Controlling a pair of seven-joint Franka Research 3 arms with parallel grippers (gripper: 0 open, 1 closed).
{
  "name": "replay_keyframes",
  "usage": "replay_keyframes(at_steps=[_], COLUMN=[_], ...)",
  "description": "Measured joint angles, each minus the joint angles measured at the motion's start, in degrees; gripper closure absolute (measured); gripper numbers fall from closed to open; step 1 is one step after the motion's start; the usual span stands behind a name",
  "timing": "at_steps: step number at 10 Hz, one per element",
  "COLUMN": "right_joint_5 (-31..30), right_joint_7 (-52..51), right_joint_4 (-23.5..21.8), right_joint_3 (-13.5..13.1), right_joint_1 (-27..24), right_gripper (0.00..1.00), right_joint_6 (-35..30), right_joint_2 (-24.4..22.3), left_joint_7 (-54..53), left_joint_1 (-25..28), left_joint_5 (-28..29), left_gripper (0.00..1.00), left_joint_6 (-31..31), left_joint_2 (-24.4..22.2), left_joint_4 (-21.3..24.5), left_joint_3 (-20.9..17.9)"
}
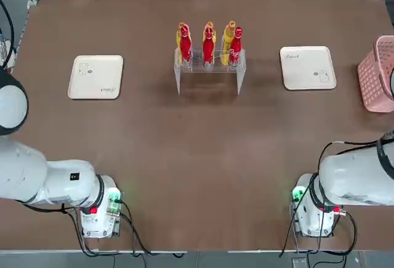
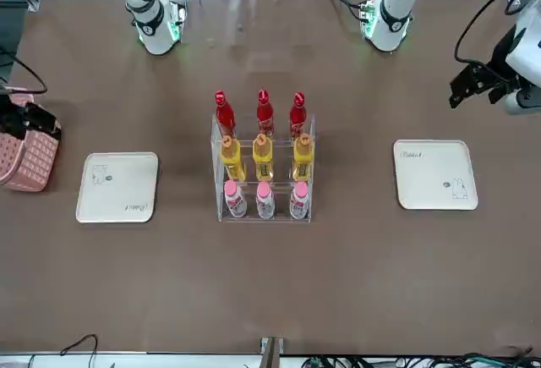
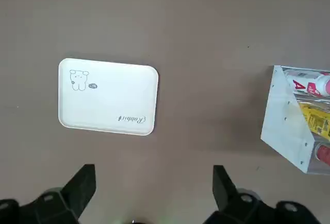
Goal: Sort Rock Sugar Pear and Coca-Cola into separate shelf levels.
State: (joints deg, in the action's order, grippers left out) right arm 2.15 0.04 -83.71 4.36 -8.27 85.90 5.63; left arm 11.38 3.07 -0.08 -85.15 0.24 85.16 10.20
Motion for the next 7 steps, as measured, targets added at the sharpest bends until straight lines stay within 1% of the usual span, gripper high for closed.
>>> replay_keyframes(at_steps=[1, 2, 4, 7], right_joint_5=[0.0, 0.0, 0.0, 0.0], right_joint_7=[1.8, 3.6, 5.4, 6.1], right_joint_4=[0.0, 0.0, 0.0, 0.0], right_joint_3=[-1.2, -1.7, -2.0, -2.9], right_joint_1=[1.0, 1.5, 2.4, 3.6], right_gripper=[0.00, 0.00, 0.00, 0.00], right_joint_6=[-1.0, -2.3, -4.2, -4.1], right_joint_2=[-0.2, -0.4, -0.7, -1.0], left_joint_7=[0.0, 0.0, 0.0, 0.0], left_joint_1=[0.0, 0.0, 0.0, 0.0], left_joint_5=[0.0, 0.0, 0.0, 0.0], left_gripper=[0.00, 0.00, 0.00, 0.00], left_joint_6=[0.0, 0.0, 0.0, 0.0], left_joint_2=[0.0, 0.0, 0.0, 0.0], left_joint_4=[0.0, 0.0, 0.0, 0.0], left_joint_3=[0.0, 0.0, 0.0, 0.0])
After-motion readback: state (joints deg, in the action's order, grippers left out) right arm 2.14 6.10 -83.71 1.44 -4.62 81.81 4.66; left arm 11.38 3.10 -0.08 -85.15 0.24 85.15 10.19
